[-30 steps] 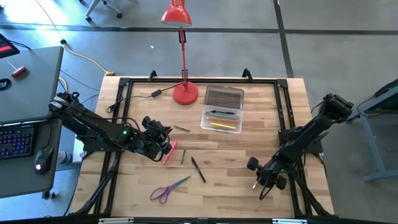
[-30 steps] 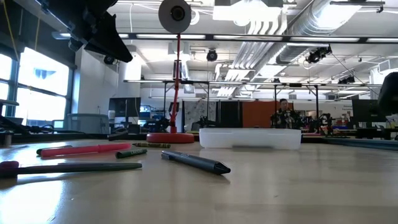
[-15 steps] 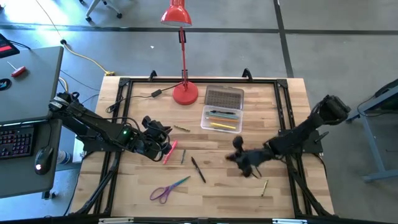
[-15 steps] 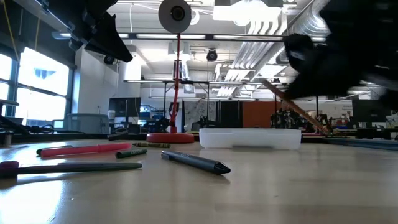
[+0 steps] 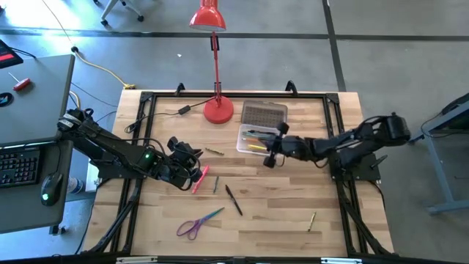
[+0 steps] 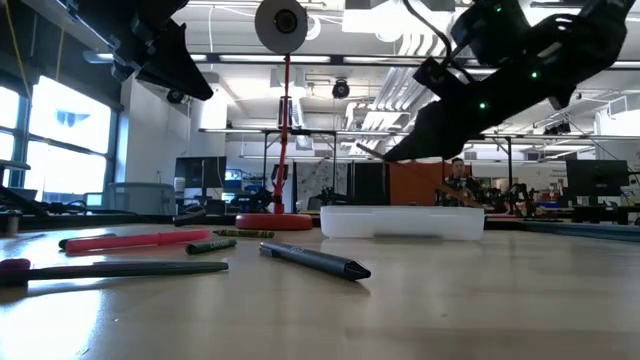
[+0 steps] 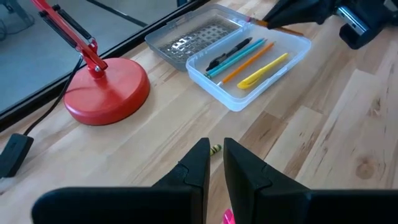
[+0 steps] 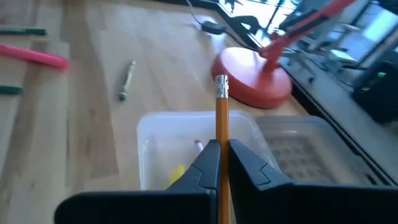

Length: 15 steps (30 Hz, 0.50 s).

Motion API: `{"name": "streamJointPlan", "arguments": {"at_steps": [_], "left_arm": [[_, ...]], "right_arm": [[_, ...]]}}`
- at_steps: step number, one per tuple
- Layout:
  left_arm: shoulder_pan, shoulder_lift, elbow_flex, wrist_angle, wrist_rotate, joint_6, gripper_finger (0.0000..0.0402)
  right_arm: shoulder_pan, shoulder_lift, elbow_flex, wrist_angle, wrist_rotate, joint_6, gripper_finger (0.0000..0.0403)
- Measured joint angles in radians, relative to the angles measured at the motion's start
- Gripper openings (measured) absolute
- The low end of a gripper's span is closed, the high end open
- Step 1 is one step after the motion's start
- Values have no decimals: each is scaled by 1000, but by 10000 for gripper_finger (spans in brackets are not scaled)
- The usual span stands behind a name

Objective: Pick & place school supplies into a supply box
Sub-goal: Put the orange pencil into the black supply box

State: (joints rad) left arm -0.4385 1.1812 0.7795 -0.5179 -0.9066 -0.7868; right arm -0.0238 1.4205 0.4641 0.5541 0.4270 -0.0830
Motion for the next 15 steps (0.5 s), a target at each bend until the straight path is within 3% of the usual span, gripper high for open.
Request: {"name": "streamJointPlan", "arguments": {"at_steps": [5, 11, 15], "left_arm": [[0, 0, 0, 0, -2, 0, 79], [0, 0, 0, 0, -3, 0, 79], [0, 0, 0, 0, -2, 0, 79]], "right_arm": [[-43, 27, 0, 65, -31, -71, 1], [-84, 105, 0, 65, -171, -7, 1], [-87, 155, 0, 64, -180, -64, 9]]}}
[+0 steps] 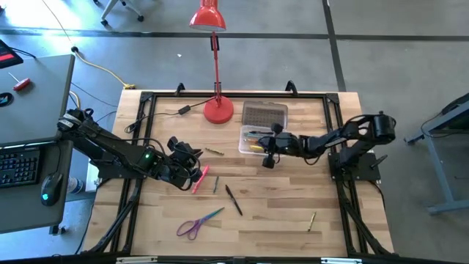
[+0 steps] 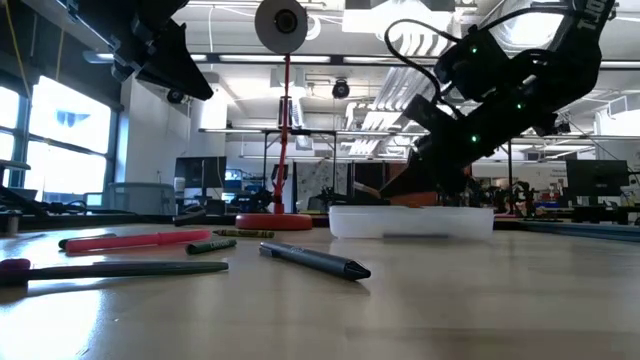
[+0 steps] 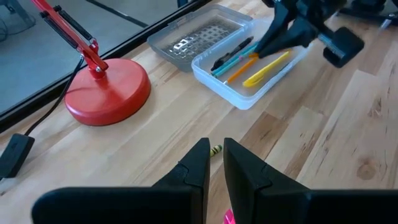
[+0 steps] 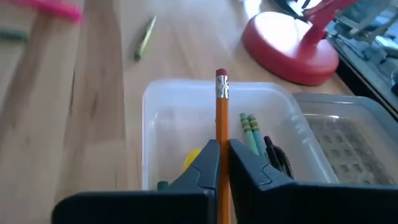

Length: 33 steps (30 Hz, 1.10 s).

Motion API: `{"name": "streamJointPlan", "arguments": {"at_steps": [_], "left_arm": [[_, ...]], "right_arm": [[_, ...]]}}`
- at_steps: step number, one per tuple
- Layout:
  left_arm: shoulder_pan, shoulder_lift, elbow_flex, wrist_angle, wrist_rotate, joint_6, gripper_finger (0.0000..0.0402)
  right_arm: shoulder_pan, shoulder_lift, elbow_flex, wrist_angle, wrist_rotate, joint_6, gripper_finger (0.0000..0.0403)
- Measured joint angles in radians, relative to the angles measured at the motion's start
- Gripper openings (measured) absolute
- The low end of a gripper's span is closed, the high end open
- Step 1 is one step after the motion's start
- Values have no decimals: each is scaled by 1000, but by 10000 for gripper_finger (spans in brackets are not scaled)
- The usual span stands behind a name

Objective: Pick & place school supplies into a supply box
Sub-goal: Put the orange pencil into the black supply box, then put the bottom green crayon into the black supply box

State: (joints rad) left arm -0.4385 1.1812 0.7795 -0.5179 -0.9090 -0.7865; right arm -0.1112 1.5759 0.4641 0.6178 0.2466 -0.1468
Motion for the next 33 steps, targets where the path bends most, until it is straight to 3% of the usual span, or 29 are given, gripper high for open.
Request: {"name": "streamJointPlan", "arguments": {"at_steps": [9, 12, 15, 19, 22, 27, 33], "left_arm": [[0, 0, 0, -6, 5, 0, 79], [0, 0, 0, -7, 5, 0, 79], [0, 0, 0, -7, 9, 0, 79], [0, 0, 0, -8, 9, 1, 79], [0, 0, 0, -8, 9, 4, 79], [0, 0, 0, -6, 9, 4, 79], [0, 0, 0, -5, 9, 4, 79]], "right_arm": [[2, -13, 2, 54, -15, -88, 63], [23, -39, 34, -1, -20, -59, 77], [83, -98, 98, -160, -95, -74, 82], [201, -178, 214, -507, -210, -98, 76], [292, -215, 276, -739, -368, -98, 67], [443, -226, 291, -935, -645, -24, 55], [649, -214, 290, -1155, -634, 75, 54]]}}
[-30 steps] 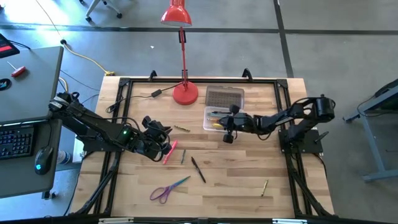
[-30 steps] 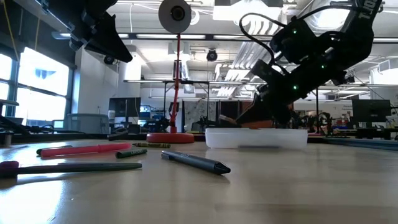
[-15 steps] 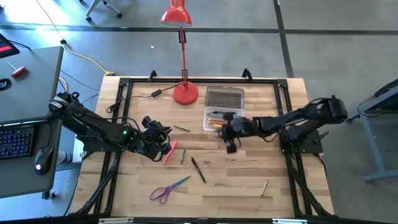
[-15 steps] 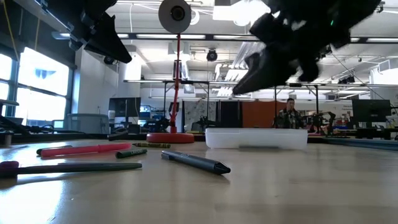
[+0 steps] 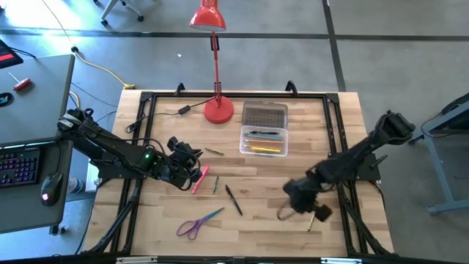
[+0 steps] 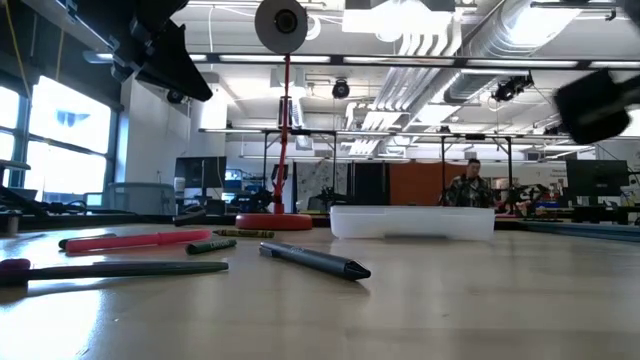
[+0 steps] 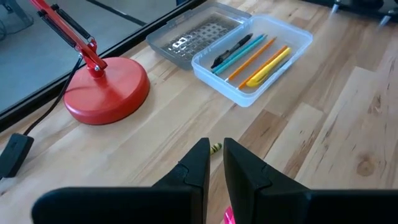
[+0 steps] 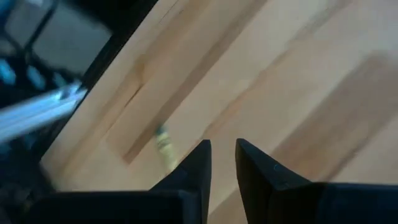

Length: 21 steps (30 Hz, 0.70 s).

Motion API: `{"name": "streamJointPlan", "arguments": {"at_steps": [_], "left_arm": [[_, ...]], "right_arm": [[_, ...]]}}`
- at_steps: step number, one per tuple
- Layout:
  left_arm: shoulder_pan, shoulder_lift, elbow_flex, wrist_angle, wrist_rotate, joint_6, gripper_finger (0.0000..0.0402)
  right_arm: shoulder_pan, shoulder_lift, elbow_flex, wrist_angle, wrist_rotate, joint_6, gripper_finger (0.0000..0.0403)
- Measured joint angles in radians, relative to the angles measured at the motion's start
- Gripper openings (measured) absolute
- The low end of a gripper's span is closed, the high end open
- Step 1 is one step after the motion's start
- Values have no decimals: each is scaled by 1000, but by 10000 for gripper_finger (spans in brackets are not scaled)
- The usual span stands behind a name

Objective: Pick & place school supplies into a supply box
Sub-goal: Put the bottom green crayon into the black supply box

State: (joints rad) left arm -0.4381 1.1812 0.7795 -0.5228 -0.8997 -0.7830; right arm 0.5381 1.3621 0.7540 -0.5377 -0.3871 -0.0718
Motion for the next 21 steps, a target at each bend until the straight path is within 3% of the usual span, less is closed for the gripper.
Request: {"name": "streamJointPlan", "arguments": {"at_steps": [9, 21], "left_arm": [[0, 0, 0, 3, -1, -7, 79], [0, 0, 0, 6, 0, -7, 79]], "right_arm": [[204, 22, 0, -79, 215, 132, 91], [298, 216, 5, -33, 226, 143, 121]]}}
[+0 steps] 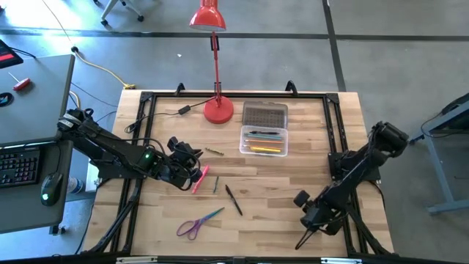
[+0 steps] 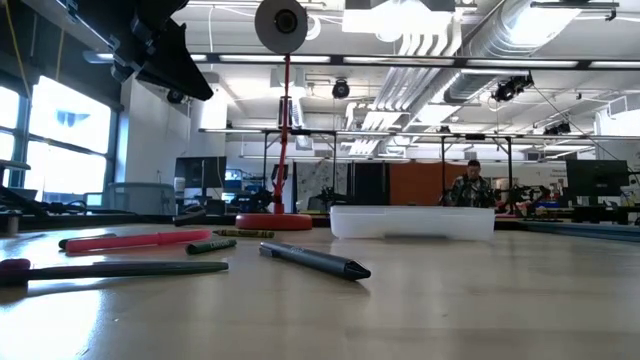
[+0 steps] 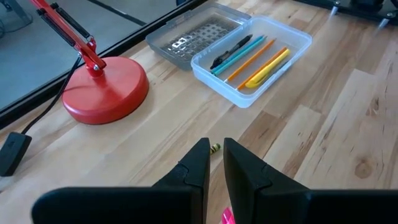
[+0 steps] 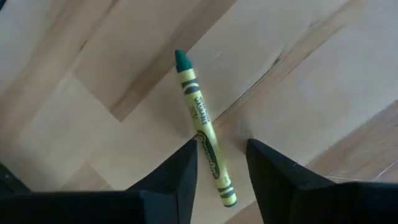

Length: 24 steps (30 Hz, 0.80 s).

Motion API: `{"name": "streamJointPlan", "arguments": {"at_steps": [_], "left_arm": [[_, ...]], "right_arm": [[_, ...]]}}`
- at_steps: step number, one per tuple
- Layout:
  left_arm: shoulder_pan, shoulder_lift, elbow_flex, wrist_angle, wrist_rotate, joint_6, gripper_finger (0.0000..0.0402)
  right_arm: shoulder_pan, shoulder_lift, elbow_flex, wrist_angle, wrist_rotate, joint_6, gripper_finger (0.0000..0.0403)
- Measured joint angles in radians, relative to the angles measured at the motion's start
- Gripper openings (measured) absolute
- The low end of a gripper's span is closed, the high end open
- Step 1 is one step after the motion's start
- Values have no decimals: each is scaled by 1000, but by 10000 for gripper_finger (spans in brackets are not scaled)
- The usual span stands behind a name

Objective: Pick & place school supplies into a supply box
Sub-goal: Put the bottom green crayon into the black supply box

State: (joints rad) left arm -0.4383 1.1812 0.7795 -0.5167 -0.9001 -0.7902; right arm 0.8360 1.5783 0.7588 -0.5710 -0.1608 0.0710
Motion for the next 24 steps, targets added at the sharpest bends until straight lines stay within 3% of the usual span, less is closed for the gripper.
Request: {"name": "streamJointPlan", "arguments": {"at_steps": [5, 12, 14, 18, 21, 24], "left_arm": [[0, 0, 0, 1, 0, 0, 79], [0, 0, 0, 0, 0, 0, 79], [0, 0, 0, 0, 0, 0, 79], [0, 0, 0, -1, 0, 10, 79], [0, 0, 0, -1, 3, 26, 79], [0, 0, 0, -4, 13, 27, 79]], "right_arm": [[5, 19, -1, 6, 3, 0, 109], [-9, 21, -5, 44, -24, 59, 14], [-19, 22, -3, 64, -17, 60, 10], [-54, 26, 34, 92, 133, 16, 24], [-120, 25, 69, 155, 302, -27, 12], [-200, 27, 93, 211, 406, -55, 5]]}}
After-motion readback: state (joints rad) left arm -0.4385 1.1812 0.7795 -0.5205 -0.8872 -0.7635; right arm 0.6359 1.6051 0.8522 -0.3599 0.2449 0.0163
